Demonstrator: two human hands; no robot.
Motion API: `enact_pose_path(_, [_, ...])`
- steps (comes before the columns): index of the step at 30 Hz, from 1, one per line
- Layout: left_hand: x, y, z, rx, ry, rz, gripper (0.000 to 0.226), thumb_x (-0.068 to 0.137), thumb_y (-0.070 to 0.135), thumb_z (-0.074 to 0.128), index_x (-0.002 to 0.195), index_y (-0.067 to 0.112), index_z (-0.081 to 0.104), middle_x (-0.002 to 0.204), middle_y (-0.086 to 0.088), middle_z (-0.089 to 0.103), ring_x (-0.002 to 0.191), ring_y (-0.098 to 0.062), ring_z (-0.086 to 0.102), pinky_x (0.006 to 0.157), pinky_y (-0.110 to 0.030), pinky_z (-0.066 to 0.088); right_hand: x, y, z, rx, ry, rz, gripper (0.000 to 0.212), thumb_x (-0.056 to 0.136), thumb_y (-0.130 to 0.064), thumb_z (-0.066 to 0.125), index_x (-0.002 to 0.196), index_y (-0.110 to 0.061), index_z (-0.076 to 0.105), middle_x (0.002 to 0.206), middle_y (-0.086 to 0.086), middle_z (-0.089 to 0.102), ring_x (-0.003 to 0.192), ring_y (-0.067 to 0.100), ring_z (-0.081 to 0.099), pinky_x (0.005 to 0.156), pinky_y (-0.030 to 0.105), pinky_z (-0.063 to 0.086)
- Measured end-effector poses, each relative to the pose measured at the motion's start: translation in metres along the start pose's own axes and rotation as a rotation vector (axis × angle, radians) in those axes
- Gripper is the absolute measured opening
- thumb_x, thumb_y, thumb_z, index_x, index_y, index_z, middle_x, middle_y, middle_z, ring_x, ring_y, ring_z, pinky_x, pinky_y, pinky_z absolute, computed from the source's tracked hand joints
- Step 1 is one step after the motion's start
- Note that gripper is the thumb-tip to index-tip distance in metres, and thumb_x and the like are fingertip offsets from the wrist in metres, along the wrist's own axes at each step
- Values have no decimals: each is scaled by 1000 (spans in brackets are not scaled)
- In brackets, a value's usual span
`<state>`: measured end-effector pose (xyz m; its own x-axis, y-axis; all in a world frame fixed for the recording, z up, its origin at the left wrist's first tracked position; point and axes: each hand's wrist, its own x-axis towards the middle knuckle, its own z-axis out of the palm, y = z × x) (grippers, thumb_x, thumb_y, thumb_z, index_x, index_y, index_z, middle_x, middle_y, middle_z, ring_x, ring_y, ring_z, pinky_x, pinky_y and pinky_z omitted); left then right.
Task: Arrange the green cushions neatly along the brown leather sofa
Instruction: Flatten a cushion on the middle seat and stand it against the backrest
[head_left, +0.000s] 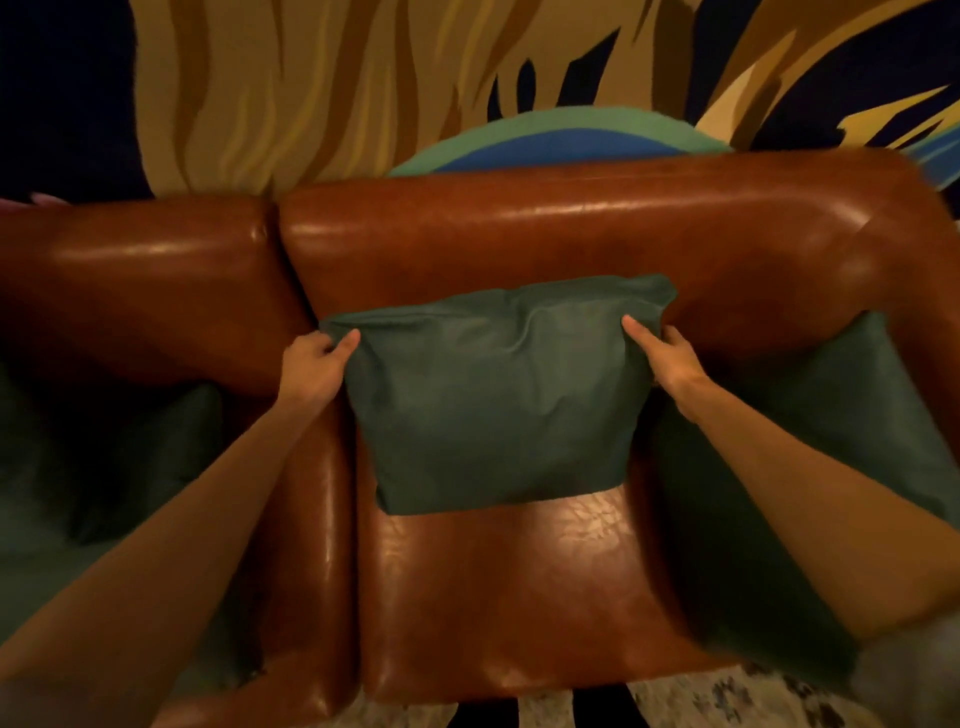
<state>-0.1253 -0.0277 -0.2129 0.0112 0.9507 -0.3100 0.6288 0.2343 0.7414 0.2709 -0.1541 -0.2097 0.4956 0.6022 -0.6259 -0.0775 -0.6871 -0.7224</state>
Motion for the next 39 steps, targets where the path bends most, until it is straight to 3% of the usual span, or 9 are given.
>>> enact_pose_path(4, [12, 7, -8, -34, 17, 98, 37, 93, 38, 58, 97, 4, 72, 100, -9, 71, 98, -23, 66, 86, -39, 53, 5, -1, -4, -131, 100, -188, 47, 80, -46, 72, 120, -23, 64, 120, 2, 69, 108, 23, 66, 97, 49, 53])
enact_pose_path(8, [33, 6, -6, -133, 94, 133, 45, 87, 52, 57, 81, 10, 69, 93, -17, 70, 86, -22, 64, 84, -51, 54, 13, -3, -5, -75, 214, -350, 14, 82, -44, 64, 93, -37, 69, 104, -4, 74, 97, 19, 71, 85, 52, 58])
enact_pose_path(11, [43, 8, 0, -311, 90, -26, 33, 78, 53, 69, 66, 23, 65, 87, -5, 72, 83, -19, 67, 85, -50, 56, 15, -10, 4, 58, 204, -362, 10, 84, -35, 64, 94, -37, 66, 106, -3, 73, 99, 19, 70, 87, 53, 57])
enact_pose_path(16, [49, 20, 6, -450, -8, -95, 16, 80, 36, 72, 89, 30, 61, 93, 7, 69, 87, -10, 66, 76, -35, 54, 23, -36, 6, 409, 134, -195, 42, 78, -35, 76, 114, -24, 56, 115, 2, 67, 103, 20, 67, 96, 46, 53])
enact_pose_path(26, [23, 27, 13, -494, 90, -191, 28, 77, 48, 71, 95, 30, 59, 105, 1, 67, 105, -24, 66, 91, -45, 56, 6, -32, 15, 335, 89, -43, 45, 84, -43, 70, 119, -16, 62, 116, 3, 69, 106, 22, 67, 97, 48, 52])
enact_pose_path(31, [23, 35, 21, -479, 170, -176, 17, 81, 41, 69, 92, 34, 57, 104, 2, 67, 99, -20, 66, 89, -49, 56, 26, -25, -4, 165, 256, -73, 83, 61, -67, 69, 125, -15, 61, 121, 4, 66, 105, 22, 65, 93, 45, 55])
enact_pose_path(34, [10, 37, 16, -525, 219, -182, 25, 85, 28, 67, 106, 30, 54, 120, 1, 63, 109, -20, 63, 97, -49, 51, -2, -40, -8, 205, 201, -18, 57, 84, -52, 65, 129, -18, 57, 117, -1, 62, 88, 11, 61, 64, 30, 48])
enact_pose_path(37, [-20, 36, 6, -550, 254, -169, 38, 87, 9, 63, 123, 16, 52, 127, -6, 56, 106, -19, 57, 91, -34, 47, -38, -32, -11, 158, 190, 15, 49, 91, -50, 56, 128, -18, 56, 113, -1, 57, 99, 16, 51, 78, 30, 40])
enact_pose_path(39, [-54, 34, 0, -577, 209, -171, 31, 86, -3, 56, 110, 17, 56, 110, -6, 61, 89, -15, 59, 75, -31, 46, -66, -3, -13, 8, 187, 62, 39, 79, -55, 60, 93, -19, 67, 92, 3, 65, 92, 23, 52, 77, 36, 42])
